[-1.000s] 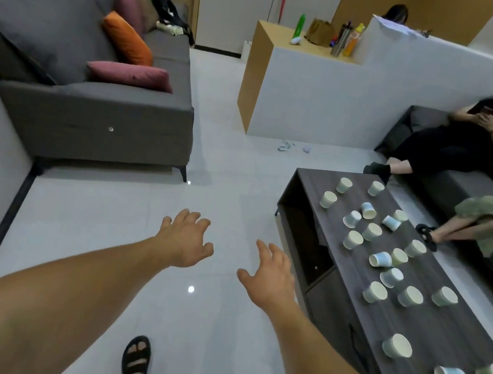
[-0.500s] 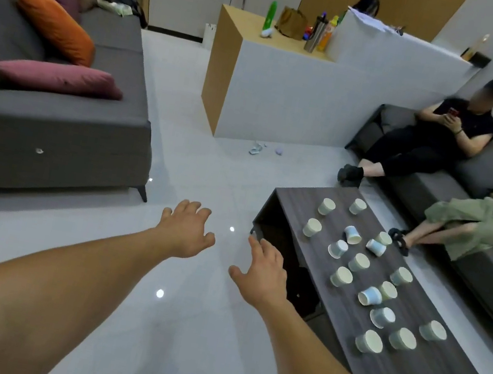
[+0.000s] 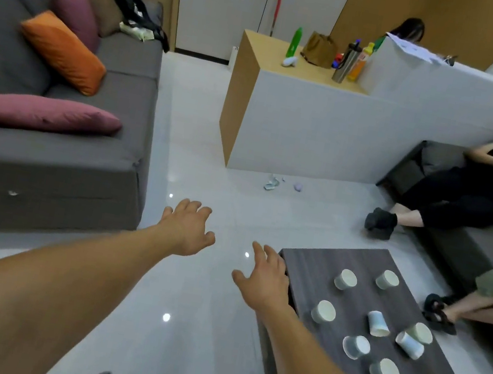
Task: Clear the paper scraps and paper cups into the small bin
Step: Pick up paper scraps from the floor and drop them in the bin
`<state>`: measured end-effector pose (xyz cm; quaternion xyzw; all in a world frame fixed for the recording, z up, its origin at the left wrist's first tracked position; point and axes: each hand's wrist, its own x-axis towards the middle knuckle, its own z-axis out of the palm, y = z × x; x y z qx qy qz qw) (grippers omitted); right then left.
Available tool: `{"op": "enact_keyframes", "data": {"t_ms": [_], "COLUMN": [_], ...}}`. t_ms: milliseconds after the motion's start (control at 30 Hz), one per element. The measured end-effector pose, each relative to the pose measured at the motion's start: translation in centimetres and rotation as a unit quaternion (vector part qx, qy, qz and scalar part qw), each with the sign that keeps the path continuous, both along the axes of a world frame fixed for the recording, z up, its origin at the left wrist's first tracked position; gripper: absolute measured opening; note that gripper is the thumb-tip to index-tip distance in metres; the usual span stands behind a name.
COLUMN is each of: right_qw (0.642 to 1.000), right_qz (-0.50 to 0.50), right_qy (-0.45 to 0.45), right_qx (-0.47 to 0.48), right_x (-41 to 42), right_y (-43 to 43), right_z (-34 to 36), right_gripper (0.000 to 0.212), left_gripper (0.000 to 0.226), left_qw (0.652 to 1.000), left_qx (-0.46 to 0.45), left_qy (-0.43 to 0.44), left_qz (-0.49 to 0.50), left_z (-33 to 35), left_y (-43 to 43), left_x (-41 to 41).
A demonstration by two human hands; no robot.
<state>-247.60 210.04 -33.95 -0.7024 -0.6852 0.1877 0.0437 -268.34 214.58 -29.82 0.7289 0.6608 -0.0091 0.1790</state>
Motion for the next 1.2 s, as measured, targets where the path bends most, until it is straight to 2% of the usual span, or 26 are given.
{"op": "enact_keyframes", "data": {"t_ms": [333,633,800,967,1200], "right_qw": [1.000,0.996,0.994,0.996,0.998], "right_qz": [-0.016,-0.093,-0.107,-0.084,-0.046], "right_qy": [-0.003,-0.002,0.000,-0.010,-0.024], "right_qx": [-0.012,0.001,-0.023,-0.040,-0.043], "right_x": [2.7,5.5,7.3,11.1,18.4], "right_y": [18.3,36.8,44.5,54.0,68.2], "right_z": [-0.8,0.5,-0.3,-2.3,-2.6], "right_gripper": [0.080,0.078,0.079,0.079,0.080], "left_gripper": [0.067,0.066,0.066,0.065,0.067], "left_qw": [1.000,0.995,0.992,0.993,0.996], "left_qx": [-0.015,-0.003,-0.020,-0.033,-0.061], "left_qy": [-0.002,-0.015,-0.012,-0.009,-0.007], "left_qz": [-0.027,-0.097,-0.123,-0.117,-0.058], "left_z": [-0.7,0.0,-0.2,-1.9,-2.9], "left_y": [18.9,39.7,48.2,57.5,70.0], "left_x": [3.6,7.4,10.1,13.7,18.9]}}
